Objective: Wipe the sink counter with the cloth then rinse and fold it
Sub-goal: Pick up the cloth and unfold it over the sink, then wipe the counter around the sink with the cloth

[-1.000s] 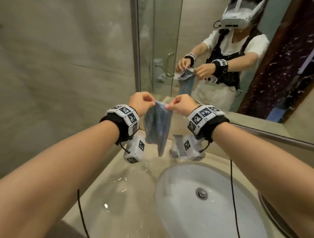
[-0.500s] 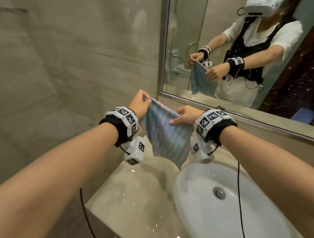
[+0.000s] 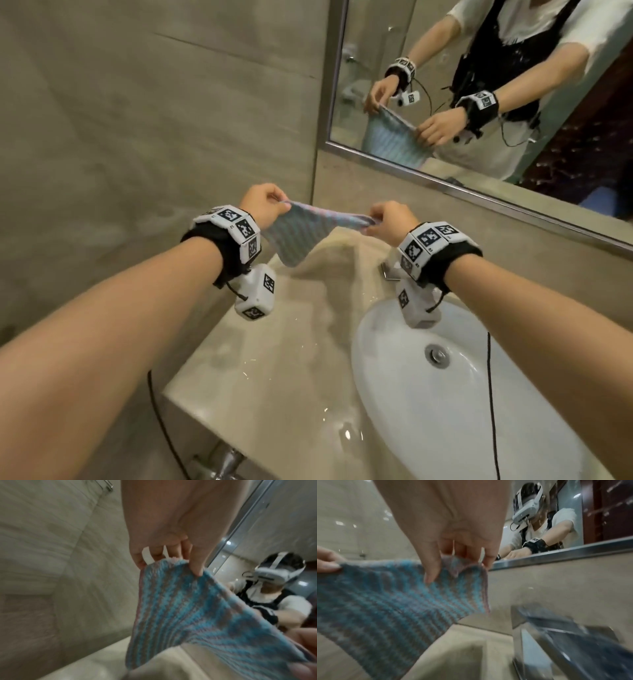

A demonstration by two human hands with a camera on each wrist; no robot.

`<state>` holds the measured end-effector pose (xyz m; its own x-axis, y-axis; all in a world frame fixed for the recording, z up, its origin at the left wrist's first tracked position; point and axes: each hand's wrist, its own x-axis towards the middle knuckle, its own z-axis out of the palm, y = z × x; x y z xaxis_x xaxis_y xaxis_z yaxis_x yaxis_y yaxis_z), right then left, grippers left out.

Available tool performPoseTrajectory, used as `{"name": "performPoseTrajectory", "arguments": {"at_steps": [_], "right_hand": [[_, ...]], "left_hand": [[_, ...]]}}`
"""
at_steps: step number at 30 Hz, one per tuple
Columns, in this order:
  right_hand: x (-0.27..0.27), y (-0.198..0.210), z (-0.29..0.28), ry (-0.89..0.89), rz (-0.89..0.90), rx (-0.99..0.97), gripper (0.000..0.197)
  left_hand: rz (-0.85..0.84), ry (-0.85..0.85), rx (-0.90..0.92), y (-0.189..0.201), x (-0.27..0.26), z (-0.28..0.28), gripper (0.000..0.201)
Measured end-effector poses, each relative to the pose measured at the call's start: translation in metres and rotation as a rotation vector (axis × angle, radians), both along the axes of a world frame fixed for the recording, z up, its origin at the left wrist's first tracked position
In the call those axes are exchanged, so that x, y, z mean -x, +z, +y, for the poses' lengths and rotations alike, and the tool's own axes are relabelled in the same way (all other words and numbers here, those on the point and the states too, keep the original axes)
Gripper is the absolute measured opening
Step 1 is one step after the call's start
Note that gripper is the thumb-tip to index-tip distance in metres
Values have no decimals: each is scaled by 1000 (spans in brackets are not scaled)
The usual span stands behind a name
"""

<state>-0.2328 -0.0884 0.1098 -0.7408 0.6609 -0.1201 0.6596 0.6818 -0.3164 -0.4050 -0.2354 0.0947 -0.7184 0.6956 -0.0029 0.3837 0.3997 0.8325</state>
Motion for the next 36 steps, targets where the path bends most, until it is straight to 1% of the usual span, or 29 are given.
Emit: {"name": "performPoseTrajectory", "arguments": {"at_steps": [3,7,9,11,12,14,15,16,17,18,19,21,22,24,26,28,31,36], "right_hand": [[-13,-35,-10,48,-179,87,25],[-24,-75,-22,182,-443,175,31],[-25,-90,-23,202,-471,211,32],[-21,-102,-17,160,-367,229,30],[-18,-108,-13,94,-271,228,29],[-13,-119,-6,-75,-37,235,30],[-11,-125,-3,-136,48,218,37],[-11,-131,-2,-161,74,192,48],[-12,-136,-3,-146,59,166,57],[-12,-140,-5,-109,30,147,60],[-12,-145,-8,-59,1,141,56],[-13,-156,-15,74,-109,138,44],[-13,-161,-18,138,-195,140,44],[-13,-169,-19,211,-341,149,51],[-11,-174,-16,216,-407,145,57],[-7,-175,-11,191,-426,140,56],[0,-181,-2,123,-406,141,53],[9,-192,19,45,-400,109,59]], "left_hand": [[-70,-77,198,-44,-4,-18,31],[-118,-173,471,-83,-15,-39,23],[-176,-190,527,-94,-18,-43,16],[-182,-114,485,-102,-18,-39,16],[-157,-39,424,-104,-18,-36,18],[-59,118,315,-108,-19,-27,10],[-13,175,276,-111,-20,-22,16],[6,190,243,-114,-21,-18,24],[1,170,225,-119,-22,-15,29],[4,139,221,-125,-23,-13,29],[23,94,250,-132,-25,-11,28],[97,-37,381,-147,-27,-9,27],[134,-132,483,-153,-28,-7,30],[202,-309,666,-161,-29,-1,39],[231,-419,743,-163,-28,9,46],[244,-456,755,-165,-22,19,49],[255,-444,721,-169,-9,36,49],[255,-466,679,-176,2,62,48]]}}
